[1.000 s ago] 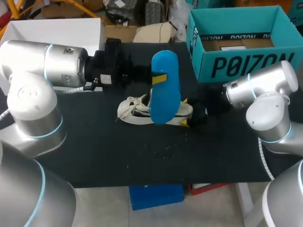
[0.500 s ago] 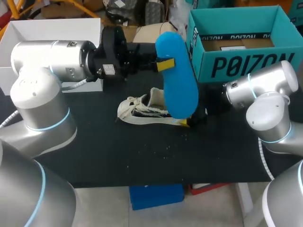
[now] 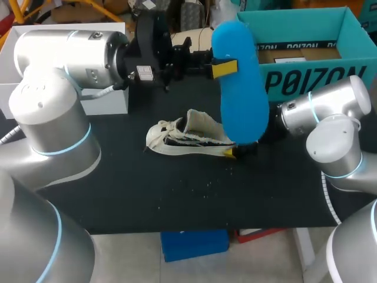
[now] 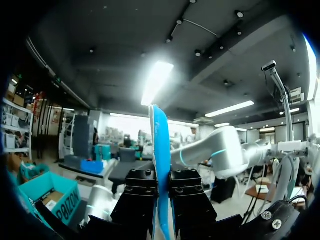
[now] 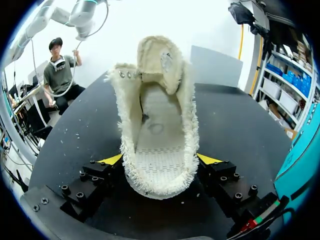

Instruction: Take the shoe out of the shoebox, open the shoe tongue, remove and reinsert the insole, then place the shoe into the shoebox

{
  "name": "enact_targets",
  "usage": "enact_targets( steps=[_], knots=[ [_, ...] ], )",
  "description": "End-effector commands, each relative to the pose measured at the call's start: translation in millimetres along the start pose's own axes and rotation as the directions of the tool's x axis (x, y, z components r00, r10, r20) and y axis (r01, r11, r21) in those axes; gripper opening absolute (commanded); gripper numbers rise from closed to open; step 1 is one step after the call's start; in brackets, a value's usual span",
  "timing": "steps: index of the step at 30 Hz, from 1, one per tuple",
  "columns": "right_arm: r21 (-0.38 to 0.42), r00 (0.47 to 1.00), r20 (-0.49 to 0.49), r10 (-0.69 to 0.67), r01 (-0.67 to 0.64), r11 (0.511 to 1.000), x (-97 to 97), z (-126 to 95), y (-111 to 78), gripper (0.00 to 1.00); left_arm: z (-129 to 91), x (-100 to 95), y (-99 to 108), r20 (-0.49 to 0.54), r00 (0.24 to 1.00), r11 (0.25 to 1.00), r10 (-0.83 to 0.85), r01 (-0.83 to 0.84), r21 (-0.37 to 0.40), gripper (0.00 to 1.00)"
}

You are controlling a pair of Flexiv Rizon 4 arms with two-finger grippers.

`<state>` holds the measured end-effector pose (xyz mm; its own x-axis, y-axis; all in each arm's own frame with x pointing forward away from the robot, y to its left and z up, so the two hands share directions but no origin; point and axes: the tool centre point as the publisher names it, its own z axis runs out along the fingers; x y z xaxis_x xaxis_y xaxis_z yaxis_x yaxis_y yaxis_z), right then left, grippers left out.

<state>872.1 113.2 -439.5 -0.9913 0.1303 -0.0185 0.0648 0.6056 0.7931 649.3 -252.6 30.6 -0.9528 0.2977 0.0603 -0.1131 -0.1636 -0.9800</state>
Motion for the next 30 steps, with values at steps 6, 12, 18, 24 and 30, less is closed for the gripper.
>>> enact_targets(
  steps=[6,12,18,24,30],
  knots=[
    [0.002,1.000,0.000,0.001,-0.001,1.000,-0.8,2,-0.7,0.00,18,38.9,-20,0.018,1.000,1.000,0.023,-0.023,0.000,0.00],
    [0.002,1.000,0.000,0.001,-0.001,1.000,-0.8,2,-0.7,0.00,21,52.7,-22,0.008,1.000,1.000,0.027,-0.027,0.007,0.00],
    [0.002,1.000,0.000,0.001,-0.001,1.000,-0.8,2,-0.7,0.00,21,54.1,-22,0.004,1.000,1.000,0.026,-0.026,0.011,0.00],
    [0.002,1.000,0.000,0.001,-0.001,1.000,-0.8,2,-0.7,0.00,21,54.1,-22,0.004,1.000,1.000,0.026,-0.026,0.011,0.00],
    [0.002,1.000,0.000,0.001,-0.001,1.000,-0.8,2,-0.7,0.00,21,54.1,-22,0.004,1.000,1.000,0.026,-0.026,0.011,0.00]
  ],
)
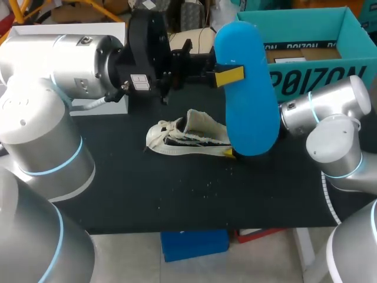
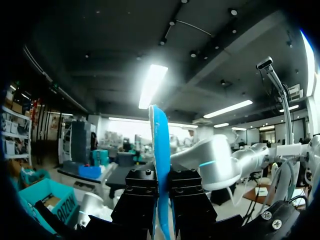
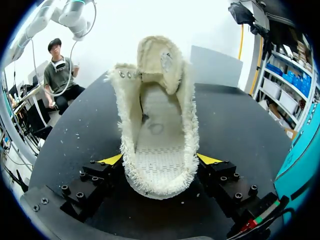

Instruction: Take the shoe out of the shoebox, open the shoe tongue, remove and reinsert the insole, then place the shoe into the shoebox

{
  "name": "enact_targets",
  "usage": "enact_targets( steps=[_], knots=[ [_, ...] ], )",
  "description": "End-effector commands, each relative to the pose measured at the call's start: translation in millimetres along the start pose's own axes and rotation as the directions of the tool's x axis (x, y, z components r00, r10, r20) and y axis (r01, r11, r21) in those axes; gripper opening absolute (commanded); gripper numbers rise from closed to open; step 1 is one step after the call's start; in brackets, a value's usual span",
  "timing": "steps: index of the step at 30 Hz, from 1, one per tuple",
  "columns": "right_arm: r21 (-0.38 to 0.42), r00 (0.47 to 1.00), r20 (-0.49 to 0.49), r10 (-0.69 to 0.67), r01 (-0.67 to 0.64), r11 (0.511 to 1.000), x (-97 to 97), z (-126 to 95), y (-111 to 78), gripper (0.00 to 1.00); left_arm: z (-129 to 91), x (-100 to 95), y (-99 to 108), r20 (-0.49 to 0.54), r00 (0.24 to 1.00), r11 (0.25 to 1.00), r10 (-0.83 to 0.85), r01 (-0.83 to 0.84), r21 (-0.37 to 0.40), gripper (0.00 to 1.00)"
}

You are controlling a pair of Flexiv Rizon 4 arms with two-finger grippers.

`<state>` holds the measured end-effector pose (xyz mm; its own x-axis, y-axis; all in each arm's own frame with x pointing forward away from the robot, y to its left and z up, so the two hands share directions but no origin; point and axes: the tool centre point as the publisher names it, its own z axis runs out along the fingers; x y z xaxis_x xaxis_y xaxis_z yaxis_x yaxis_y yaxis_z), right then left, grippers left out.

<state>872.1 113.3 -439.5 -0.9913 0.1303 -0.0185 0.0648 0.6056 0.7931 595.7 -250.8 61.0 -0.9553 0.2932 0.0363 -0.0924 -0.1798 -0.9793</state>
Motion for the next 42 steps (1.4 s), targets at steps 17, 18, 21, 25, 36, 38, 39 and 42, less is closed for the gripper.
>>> enact_targets(
  steps=[17,18,21,25,36,38,39,42],
  knots=[
    [0.367,0.995,0.025,0.100,-0.102,0.924,-18.5,-41,-5.6,1.00,1,0.7,2,0.003,1.000,1.000,0.001,-0.001,0.002,0.00],
    [0.386,0.994,0.026,0.104,-0.106,0.917,-19.0,-43,-3.5,1.00,1,0.7,2,0.003,1.000,1.000,0.001,-0.001,0.002,0.00],
    [0.452,0.994,0.024,0.106,-0.105,0.886,-21.3,-44,1.9,1.00,1,0.7,2,0.003,1.000,1.000,0.001,-0.001,0.002,0.00],
    [0.528,0.994,0.029,0.103,-0.103,0.843,-21.5,-46,12.3,1.00,1,0.7,2,0.003,1.000,1.000,0.001,-0.001,0.002,0.00],
    [0.713,0.998,0.016,0.057,-0.051,0.699,-19.6,-46,33.2,1.00,1,0.7,2,0.003,1.000,1.000,0.001,-0.001,0.002,0.00],
    [0.741,0.999,0.011,0.051,-0.042,0.671,-18.3,-45,35.4,1.00,1,0.7,2,0.003,1.000,1.000,0.001,-0.001,0.002,0.00],
    [0.748,0.999,0.008,0.048,-0.038,0.663,-17.5,-44,36.5,1.00,1,0.7,2,0.003,1.000,1.000,0.001,-0.001,0.002,0.00],
    [0.773,0.999,-0.002,0.036,-0.021,0.634,-15.5,-39,38.3,1.00,1,0.7,2,0.003,1.000,1.000,0.001,-0.001,0.002,0.00]
  ],
)
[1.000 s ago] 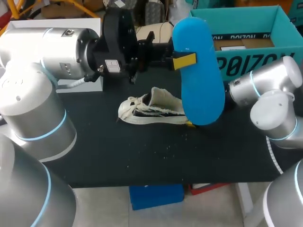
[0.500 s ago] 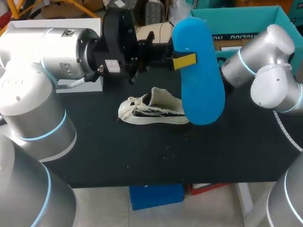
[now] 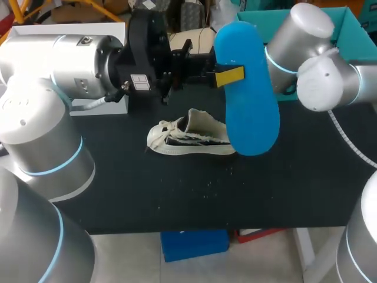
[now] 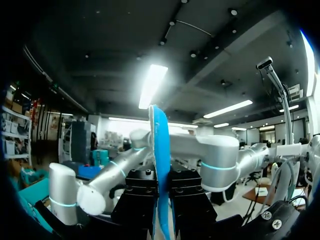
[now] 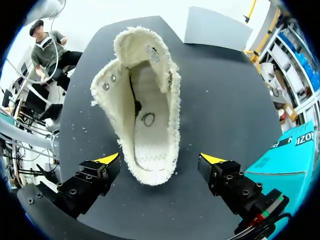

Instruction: Take the shoe out of the shoebox, open the shoe tongue, remove and reinsert the insole, then place the shoe into the shoebox

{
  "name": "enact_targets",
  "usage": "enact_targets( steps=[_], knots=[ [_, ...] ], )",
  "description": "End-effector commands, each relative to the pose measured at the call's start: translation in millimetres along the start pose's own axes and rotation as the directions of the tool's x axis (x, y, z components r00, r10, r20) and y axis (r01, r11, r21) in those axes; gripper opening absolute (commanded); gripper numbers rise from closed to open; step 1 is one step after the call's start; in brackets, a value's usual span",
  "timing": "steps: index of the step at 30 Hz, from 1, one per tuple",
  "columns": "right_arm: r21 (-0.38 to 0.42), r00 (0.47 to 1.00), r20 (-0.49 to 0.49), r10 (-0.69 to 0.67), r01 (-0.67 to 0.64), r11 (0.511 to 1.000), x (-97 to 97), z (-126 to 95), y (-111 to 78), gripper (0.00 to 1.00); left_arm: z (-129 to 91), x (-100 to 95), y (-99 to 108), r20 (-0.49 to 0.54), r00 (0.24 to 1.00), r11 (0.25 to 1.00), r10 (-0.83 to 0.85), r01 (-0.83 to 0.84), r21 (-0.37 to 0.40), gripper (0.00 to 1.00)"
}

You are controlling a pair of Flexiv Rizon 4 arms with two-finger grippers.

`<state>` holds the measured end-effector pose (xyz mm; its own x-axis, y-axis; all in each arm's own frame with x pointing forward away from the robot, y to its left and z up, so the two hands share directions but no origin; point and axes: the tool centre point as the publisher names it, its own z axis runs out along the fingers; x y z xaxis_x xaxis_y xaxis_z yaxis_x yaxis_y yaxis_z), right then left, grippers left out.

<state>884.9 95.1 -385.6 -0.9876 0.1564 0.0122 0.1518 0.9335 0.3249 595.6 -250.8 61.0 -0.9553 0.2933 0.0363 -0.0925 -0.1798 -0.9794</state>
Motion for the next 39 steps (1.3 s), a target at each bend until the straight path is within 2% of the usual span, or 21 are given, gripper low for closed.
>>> enact_targets(
  steps=[1,14,28,37,39],
  knots=[
    [0.306,1.000,-0.001,-0.010,0.010,0.952,1.4,3,9.2,1.00,1,0.6,2,0.003,1.000,1.000,0.001,-0.001,0.002,0.00],
    [0.357,0.999,-0.029,-0.029,0.037,0.933,10.2,25,22.4,1.00,1,0.6,2,0.003,1.000,1.000,0.001,-0.001,0.002,0.00],
    [0.375,0.999,-0.039,-0.017,0.031,0.926,13.3,38,19.4,1.00,1,0.6,2,0.003,1.000,1.000,0.001,-0.001,0.002,0.00],
    [0.364,0.999,-0.034,-0.029,0.039,0.931,14.1,37,19.1,1.00,1,0.6,2,0.003,1.000,1.000,0.001,-0.001,0.002,0.00],
    [0.329,0.999,-0.033,-0.037,0.046,0.943,14.1,37,18.6,1.00,1,0.6,2,0.003,1.000,1.000,0.001,-0.001,0.002,0.00]
  ],
)
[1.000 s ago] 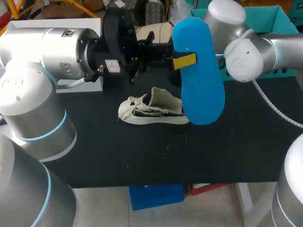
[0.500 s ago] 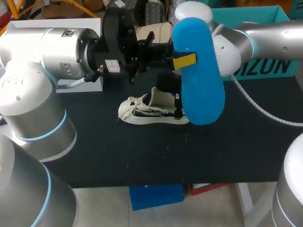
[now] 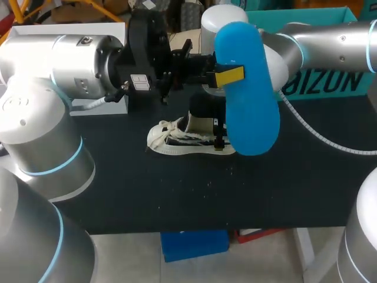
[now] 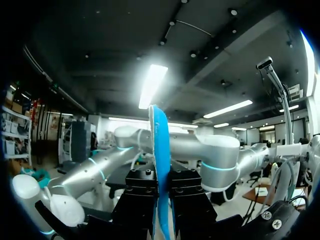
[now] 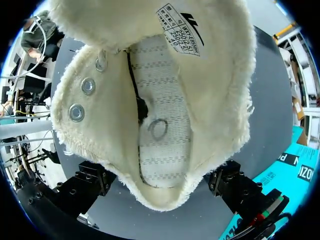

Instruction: Take the shoe out of the shoebox, open the shoe tongue, remove and reinsert the insole, then place the shoe into the shoebox

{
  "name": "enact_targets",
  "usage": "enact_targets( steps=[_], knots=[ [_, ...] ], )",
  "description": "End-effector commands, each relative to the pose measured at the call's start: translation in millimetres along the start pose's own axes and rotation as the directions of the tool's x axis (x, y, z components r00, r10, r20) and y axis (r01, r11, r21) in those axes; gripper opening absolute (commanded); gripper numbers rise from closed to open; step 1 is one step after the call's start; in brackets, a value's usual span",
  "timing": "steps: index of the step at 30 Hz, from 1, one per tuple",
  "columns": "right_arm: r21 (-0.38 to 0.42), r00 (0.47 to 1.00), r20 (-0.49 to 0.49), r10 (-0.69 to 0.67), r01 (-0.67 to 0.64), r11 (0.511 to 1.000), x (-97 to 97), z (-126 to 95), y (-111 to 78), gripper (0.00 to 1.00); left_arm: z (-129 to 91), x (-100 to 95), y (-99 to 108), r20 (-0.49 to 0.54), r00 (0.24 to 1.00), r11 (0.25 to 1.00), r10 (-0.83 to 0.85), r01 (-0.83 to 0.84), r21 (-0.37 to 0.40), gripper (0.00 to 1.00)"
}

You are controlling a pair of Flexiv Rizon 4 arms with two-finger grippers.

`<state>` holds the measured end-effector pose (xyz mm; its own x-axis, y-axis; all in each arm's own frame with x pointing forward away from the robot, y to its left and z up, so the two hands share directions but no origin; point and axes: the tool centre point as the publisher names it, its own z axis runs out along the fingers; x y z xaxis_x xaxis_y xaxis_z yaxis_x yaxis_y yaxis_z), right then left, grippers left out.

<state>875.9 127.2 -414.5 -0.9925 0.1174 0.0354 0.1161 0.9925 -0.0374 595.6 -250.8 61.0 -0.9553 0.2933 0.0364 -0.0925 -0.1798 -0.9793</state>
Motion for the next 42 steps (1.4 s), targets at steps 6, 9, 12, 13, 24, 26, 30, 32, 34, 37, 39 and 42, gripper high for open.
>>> enact_targets(
  steps=[6,9,12,13,24,26,30,32,34,37,39,42],
  knots=[
    [-0.187,0.999,0.022,-0.023,0.027,0.982,1.0,0,-1.2,1.00,1,0.6,2,0.003,1.000,1.000,0.001,-0.001,0.002,0.00],
    [-0.260,0.998,0.045,-0.043,0.053,0.964,1.3,1,-2.3,1.00,1,0.6,2,0.003,1.000,1.000,0.001,-0.001,0.002,0.00],
    [-0.356,0.997,0.067,-0.032,0.054,0.933,2.0,-2,-3.2,1.00,1,0.6,2,0.003,1.000,1.000,0.001,-0.001,0.002,0.00],
    [-0.375,0.997,0.073,-0.027,0.053,0.926,2.0,-2,-3.5,1.00,1,0.6,2,0.003,1.000,1.000,0.001,-0.001,0.002,0.00],
    [-0.555,0.995,0.101,0.000,0.056,0.830,-0.3,0,-11.1,1.00,1,0.6,2,0.003,1.000,1.000,0.001,-0.001,0.002,0.00],
    [-0.575,0.995,0.100,0.000,0.058,0.816,-0.4,1,-12.2,1.00,1,0.6,2,0.003,1.000,1.000,0.001,-0.001,0.002,0.00],
    [-0.629,0.995,0.100,0.011,0.054,0.775,-1.4,5,-14.8,1.00,1,0.6,2,0.003,1.000,1.000,0.001,-0.001,0.002,0.00],
    [-0.645,0.995,0.098,0.016,0.051,0.763,-1.8,6,-15.3,1.00,1,0.6,2,0.003,1.000,1.000,0.001,-0.001,0.002,0.00],
    [-0.672,0.995,0.098,0.017,0.054,0.738,-2.4,7,-16.1,1.00,1,0.6,2,0.003,1.000,1.000,0.001,-0.001,0.002,0.00],
    [-0.702,0.995,0.101,0.017,0.059,0.710,-3.0,10,-16.6,1.00,1,0.6,2,0.003,1.000,1.000,0.001,-0.001,0.002,0.00],
    [-0.721,0.995,0.101,0.015,0.063,0.690,-2.9,10,-16.4,1.00,1,0.6,2,0.003,1.000,1.000,0.001,-0.001,0.002,0.00],
    [-0.742,0.995,0.098,0.015,0.063,0.667,-2.5,14,-16.7,1.00,1,0.6,2,0.003,1.000,1.000,0.001,-0.001,0.002,0.00]
  ],
)
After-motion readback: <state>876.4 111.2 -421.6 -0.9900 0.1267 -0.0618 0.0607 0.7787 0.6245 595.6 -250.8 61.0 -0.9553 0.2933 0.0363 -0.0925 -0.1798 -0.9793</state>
